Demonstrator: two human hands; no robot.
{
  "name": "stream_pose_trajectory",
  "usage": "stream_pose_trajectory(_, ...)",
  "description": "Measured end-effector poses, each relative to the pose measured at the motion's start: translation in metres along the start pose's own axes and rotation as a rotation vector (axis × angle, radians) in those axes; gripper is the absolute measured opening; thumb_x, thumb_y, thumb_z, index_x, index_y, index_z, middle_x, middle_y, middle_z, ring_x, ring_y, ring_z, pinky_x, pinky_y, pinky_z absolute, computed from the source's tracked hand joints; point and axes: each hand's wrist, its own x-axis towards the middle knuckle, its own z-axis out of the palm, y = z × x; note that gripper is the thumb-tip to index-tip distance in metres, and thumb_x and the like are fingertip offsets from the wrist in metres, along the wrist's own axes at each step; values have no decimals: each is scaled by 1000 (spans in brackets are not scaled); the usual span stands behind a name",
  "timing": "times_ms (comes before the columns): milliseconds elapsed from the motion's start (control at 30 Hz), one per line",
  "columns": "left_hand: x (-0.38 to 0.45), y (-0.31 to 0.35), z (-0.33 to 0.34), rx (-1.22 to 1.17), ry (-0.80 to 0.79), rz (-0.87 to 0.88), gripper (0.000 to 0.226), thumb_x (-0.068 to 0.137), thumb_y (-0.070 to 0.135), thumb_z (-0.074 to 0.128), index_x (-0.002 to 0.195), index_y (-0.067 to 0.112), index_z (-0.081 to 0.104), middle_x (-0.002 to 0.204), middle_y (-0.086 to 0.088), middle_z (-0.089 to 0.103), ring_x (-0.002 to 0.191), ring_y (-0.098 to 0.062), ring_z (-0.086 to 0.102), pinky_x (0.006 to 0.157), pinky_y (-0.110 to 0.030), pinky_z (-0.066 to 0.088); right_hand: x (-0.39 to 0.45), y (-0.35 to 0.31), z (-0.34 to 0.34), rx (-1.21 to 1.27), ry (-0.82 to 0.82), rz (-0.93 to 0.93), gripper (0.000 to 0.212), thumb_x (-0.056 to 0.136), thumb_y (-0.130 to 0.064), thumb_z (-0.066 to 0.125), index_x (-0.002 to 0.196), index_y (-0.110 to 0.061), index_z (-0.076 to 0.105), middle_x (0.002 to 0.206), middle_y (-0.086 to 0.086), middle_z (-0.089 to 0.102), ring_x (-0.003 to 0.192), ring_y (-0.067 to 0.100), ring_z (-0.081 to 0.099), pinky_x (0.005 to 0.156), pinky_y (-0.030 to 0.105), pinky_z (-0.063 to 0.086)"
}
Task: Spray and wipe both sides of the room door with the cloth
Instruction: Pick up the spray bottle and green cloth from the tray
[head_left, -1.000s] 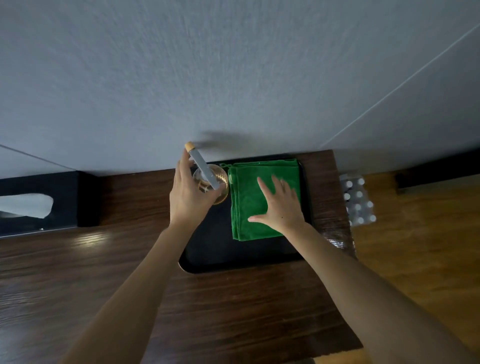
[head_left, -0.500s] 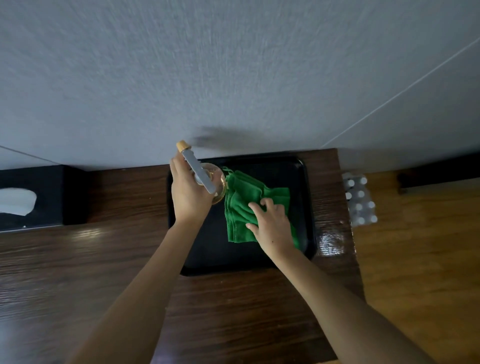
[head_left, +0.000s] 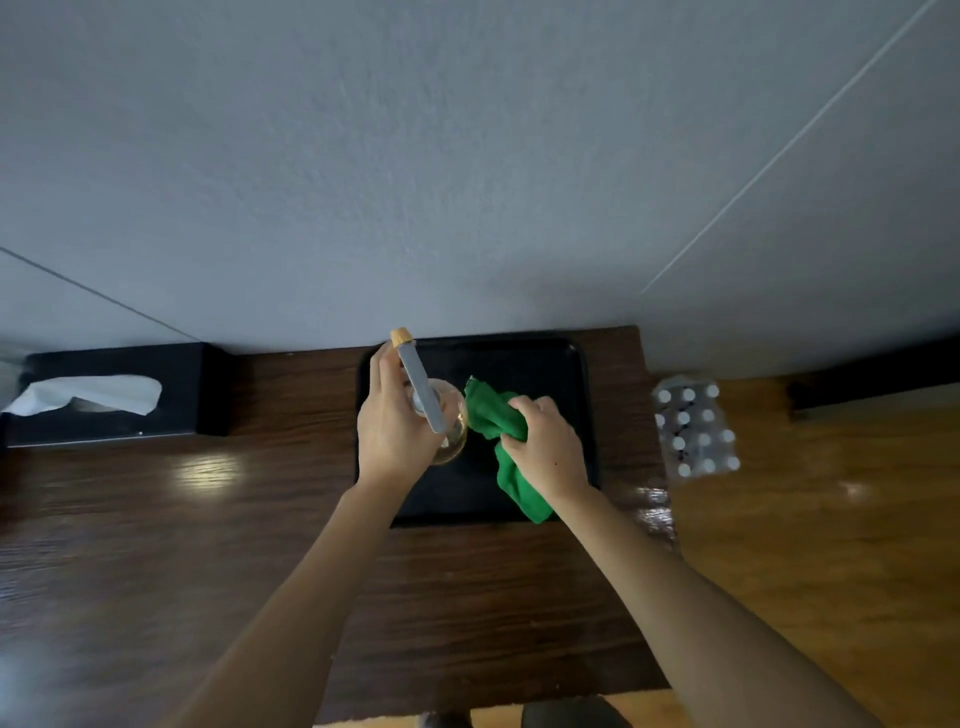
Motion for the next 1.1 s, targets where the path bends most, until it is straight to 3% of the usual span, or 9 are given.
stream_pose_trajectory(167, -38, 59, -33, 22, 11, 52, 61, 84, 25, 71, 134, 16, 38, 132, 2, 47, 82, -6, 56, 63, -21, 42, -37, -24, -63, 47, 97, -36, 41, 87, -28, 66, 126, -18, 56, 104, 3, 55, 87, 19, 60, 70, 29, 50)
stream_pose_trajectory(300, -76, 96, -58, 11, 31, 136, 62, 82, 23, 74, 132, 14, 39, 124, -5, 52, 87, -18, 62, 66, -36, 51, -87, -36, -110, 159, 230, -58, 37, 85, -24, 67, 121, -17, 61, 99, 3, 60, 87, 19, 60, 72, 26, 46)
stream_pose_trajectory(500, -149, 129, -80, -89, 20, 239, 63, 79, 28, 74, 131, 17, 40, 118, -6, 57, 87, -16, 63, 68, -29, 43, -186, -33, -153, 198, 361, -22, 32, 83, -25, 68, 115, -20, 63, 99, 1, 63, 89, 18, 60, 76, 32, 49)
stream_pose_trajectory(700, -225, 161, -77, -174, -150, 381, 62, 77, 23, 75, 130, 21, 41, 113, -4, 62, 82, -7, 61, 69, -30, 47, -307, -16, -170, 251, 533, 130, 35, 84, -26, 69, 118, -18, 64, 104, 0, 67, 93, 14, 60, 79, 28, 48)
stream_pose_trajectory(833, -276, 190, -59, -177, -301, 489, 65, 78, 16, 78, 131, 18, 41, 96, 5, 63, 79, -1, 61, 64, -14, 42, -381, 15, -177, 359, 642, 219, 30, 83, -24, 70, 112, -18, 66, 100, -3, 69, 90, 12, 63, 78, 27, 51)
stream_pose_trajectory(967, -318, 221, -21, -145, -430, 629, 64, 77, 17, 80, 129, 18, 42, 91, 4, 60, 72, -9, 62, 58, -27, 50, -442, 58, -186, 470, 725, 327, 28, 84, -22, 69, 112, -21, 65, 98, -7, 68, 88, 10, 63, 77, 29, 53)
stream_pose_trajectory(1100, -357, 264, 32, -134, -561, 692, 54, 80, 18, 77, 120, 29, 42, 88, 6, 57, 68, -8, 60, 55, -29, 50, -491, 111, -198, 617, 825, 433, 26, 84, -18, 71, 109, -22, 67, 92, -14, 67, 82, -4, 61, 71, 13, 48)
